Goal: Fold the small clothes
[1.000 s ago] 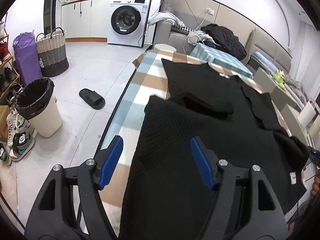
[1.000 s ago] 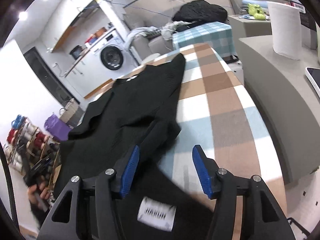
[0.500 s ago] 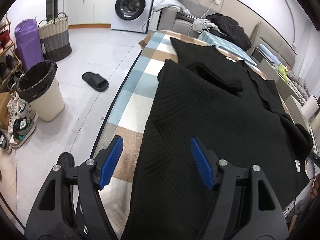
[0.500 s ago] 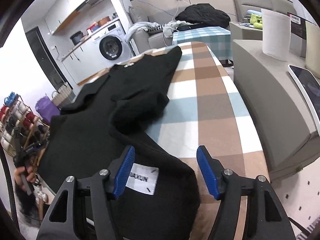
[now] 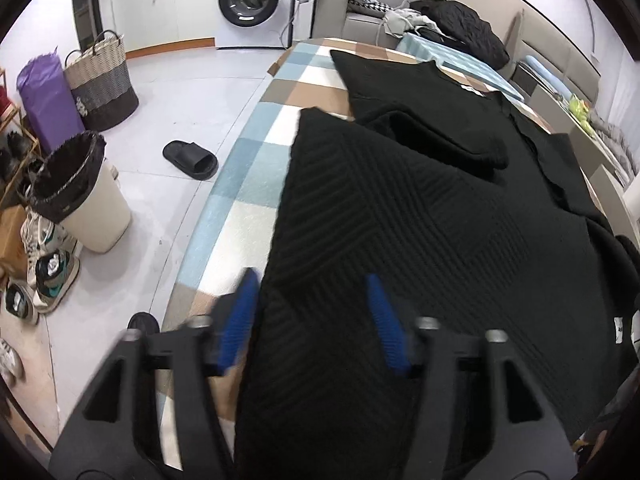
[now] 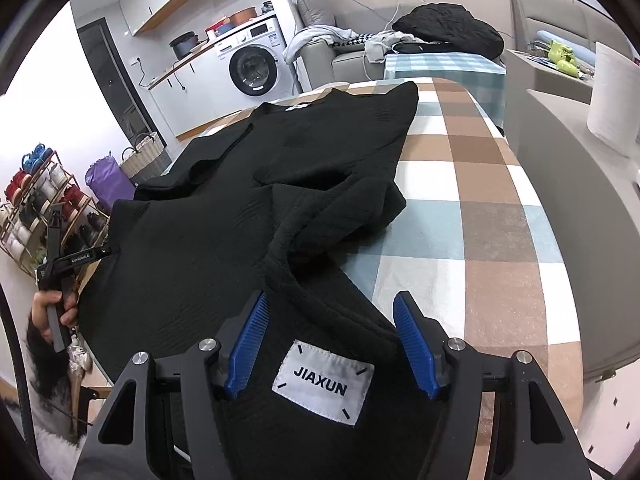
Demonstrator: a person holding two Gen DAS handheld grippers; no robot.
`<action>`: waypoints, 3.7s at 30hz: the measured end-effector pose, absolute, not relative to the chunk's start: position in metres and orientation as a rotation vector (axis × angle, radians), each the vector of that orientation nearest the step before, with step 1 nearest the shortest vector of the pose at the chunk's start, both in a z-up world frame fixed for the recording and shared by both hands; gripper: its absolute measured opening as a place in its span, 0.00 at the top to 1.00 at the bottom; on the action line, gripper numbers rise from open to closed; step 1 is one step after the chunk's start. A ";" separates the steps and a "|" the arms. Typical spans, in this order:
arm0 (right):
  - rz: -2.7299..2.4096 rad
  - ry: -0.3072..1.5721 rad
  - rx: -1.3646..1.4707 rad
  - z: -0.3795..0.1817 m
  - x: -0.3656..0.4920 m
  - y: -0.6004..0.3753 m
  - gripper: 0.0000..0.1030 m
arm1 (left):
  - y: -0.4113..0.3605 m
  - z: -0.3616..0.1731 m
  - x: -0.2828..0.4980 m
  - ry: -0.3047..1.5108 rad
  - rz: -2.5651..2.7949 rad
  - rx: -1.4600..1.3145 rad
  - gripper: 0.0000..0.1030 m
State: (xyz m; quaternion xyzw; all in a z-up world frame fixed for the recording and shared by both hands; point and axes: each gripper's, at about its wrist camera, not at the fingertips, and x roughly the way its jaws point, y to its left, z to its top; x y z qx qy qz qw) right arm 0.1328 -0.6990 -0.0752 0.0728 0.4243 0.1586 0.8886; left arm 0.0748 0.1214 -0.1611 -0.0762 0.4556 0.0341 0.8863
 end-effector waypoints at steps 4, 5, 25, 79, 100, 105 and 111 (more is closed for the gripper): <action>0.323 0.880 0.135 -0.076 0.134 -0.697 0.37 | 0.123 -0.157 0.077 0.906 0.022 -0.218 0.94; 0.326 0.878 0.130 -0.077 0.135 -0.697 0.37 | 0.125 -0.154 0.074 0.878 0.026 -0.225 0.94; 0.396 0.578 0.372 -0.017 0.130 -0.743 0.95 | 0.149 -0.058 0.013 0.556 -0.033 -0.301 0.95; 0.268 0.958 0.389 -0.102 0.243 -0.740 0.46 | 0.135 -0.155 0.160 0.875 0.033 -0.274 0.39; 0.318 1.000 0.338 -0.105 0.237 -0.722 0.76 | 0.115 -0.154 0.116 0.851 -0.046 -0.183 0.87; 0.329 0.998 0.316 -0.102 0.204 -0.724 0.76 | 0.119 -0.150 0.080 0.845 -0.050 -0.185 0.87; 0.284 0.993 0.352 -0.099 0.193 -0.731 0.59 | 0.129 -0.144 0.056 0.828 0.018 -0.165 0.67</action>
